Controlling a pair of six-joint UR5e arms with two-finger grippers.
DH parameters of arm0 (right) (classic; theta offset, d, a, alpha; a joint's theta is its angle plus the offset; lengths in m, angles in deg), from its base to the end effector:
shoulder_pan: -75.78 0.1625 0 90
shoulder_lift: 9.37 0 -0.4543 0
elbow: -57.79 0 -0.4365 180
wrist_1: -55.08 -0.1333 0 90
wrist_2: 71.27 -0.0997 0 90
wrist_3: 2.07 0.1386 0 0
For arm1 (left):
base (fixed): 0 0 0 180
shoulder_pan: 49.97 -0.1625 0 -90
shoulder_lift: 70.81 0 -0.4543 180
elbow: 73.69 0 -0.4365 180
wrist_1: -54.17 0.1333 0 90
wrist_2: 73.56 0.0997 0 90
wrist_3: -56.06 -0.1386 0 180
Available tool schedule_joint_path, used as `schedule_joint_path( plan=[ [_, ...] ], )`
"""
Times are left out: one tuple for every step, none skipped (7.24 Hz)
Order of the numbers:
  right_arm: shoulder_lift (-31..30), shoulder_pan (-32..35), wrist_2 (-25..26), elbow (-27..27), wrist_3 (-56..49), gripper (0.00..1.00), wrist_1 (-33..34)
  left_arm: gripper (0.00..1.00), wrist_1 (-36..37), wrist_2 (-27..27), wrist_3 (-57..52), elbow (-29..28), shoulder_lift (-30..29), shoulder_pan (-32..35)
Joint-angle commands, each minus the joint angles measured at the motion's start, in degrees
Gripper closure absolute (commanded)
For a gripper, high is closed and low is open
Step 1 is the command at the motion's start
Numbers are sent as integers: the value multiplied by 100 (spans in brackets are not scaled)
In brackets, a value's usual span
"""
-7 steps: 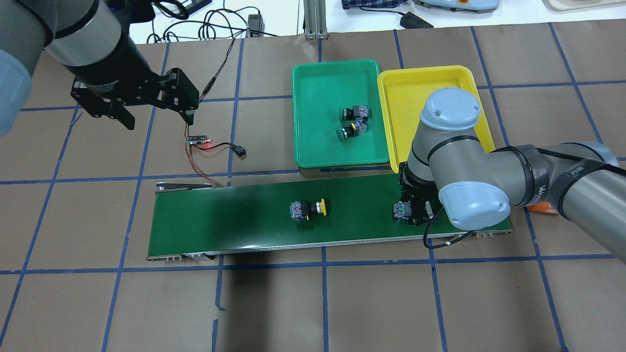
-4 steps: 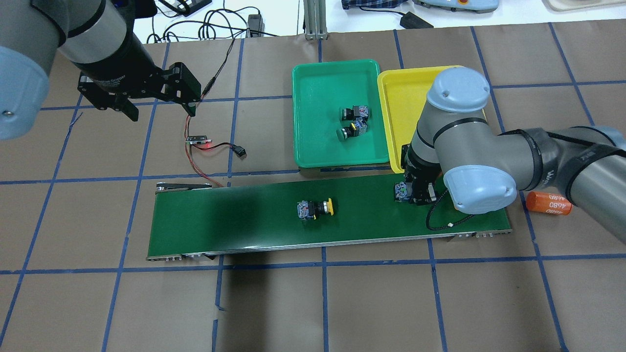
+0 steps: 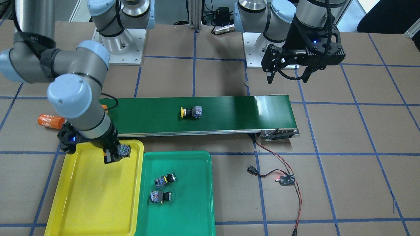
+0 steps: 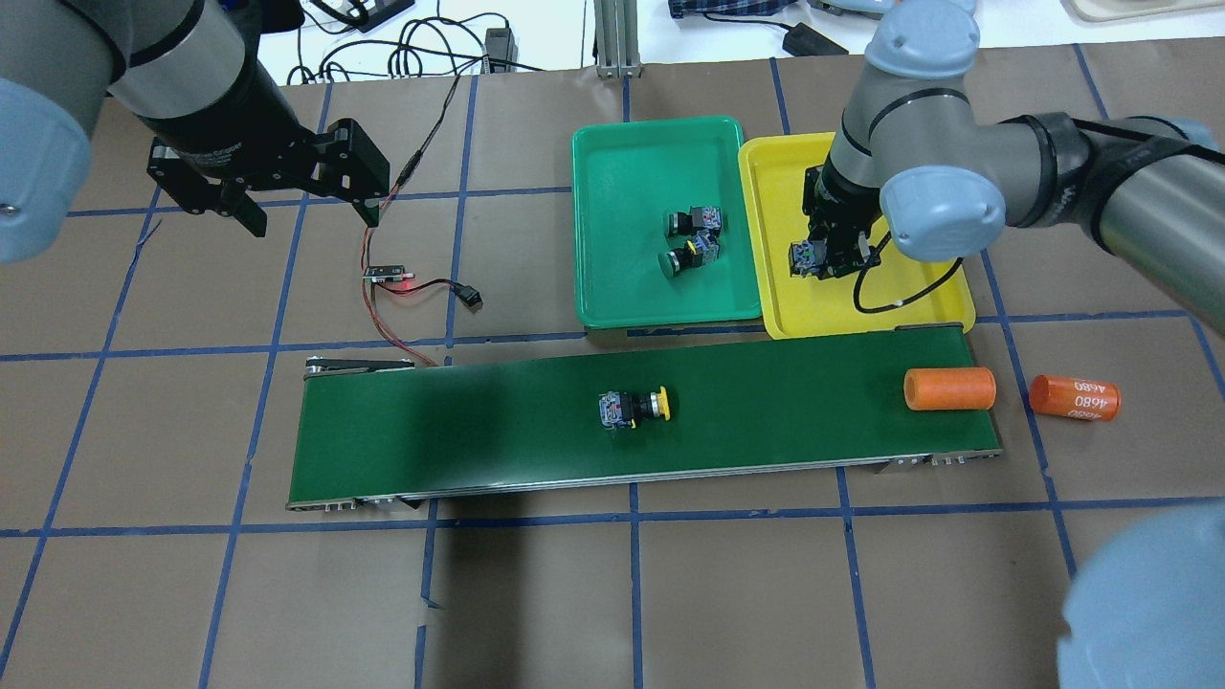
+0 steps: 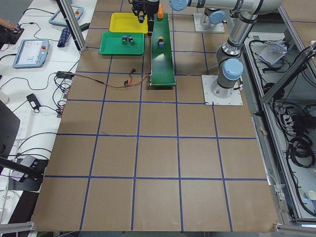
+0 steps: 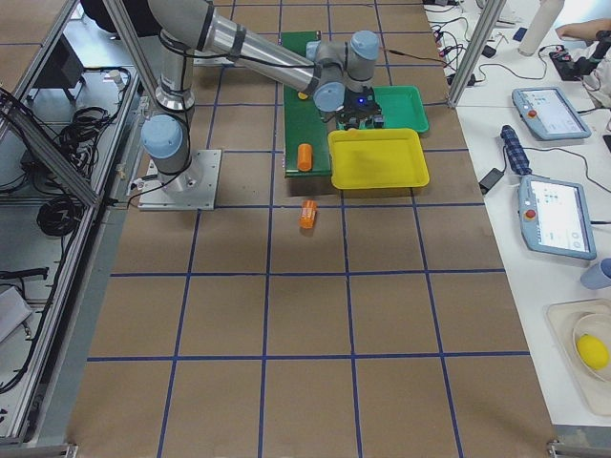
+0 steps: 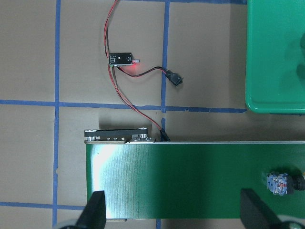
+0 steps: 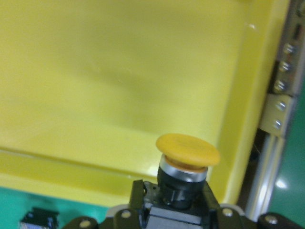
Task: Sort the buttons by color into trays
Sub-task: 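Drop the yellow-capped button into the yellow tray with the right gripper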
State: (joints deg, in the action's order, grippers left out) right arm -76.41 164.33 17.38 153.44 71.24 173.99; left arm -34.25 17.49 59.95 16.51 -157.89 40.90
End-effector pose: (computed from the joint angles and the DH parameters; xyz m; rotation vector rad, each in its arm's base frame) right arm 0.1198 -0.6641 0.2338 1.8937 2.4788 0.0150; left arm -0.1387 -0.5206 0.5062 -0.0834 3.1231 -0.1184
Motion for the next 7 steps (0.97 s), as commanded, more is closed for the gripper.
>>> schedule_joint_path(
  plan=[
    [437, -216, 344, -416, -607, 0, -69, 0, -140, -69, -72, 93, 164, 62],
    [358, -163, 399, -424, -599, 0, -87, 0, -166, -61, -64, 111, 244, 106],
    [166, -111, 399, -416, -573, 0, -279, 0, -166, -70, -73, 146, 297, 106],
    [-210, -49, 391, -416, -416, 0, -1534, 0, -123, -79, -73, 199, 306, 106],
    [-535, -5, 382, -346, -310, 0, -2338, 0, -131, -61, -73, 278, 228, 97],
    [-730, 82, 399, -102, -300, 0, -2364, 0, -96, -52, -73, 461, 305, 89],
    [-1028, 144, 434, 405, -31, 2, -2320, 0, -87, -61, -81, 515, 323, 89]
  ],
)
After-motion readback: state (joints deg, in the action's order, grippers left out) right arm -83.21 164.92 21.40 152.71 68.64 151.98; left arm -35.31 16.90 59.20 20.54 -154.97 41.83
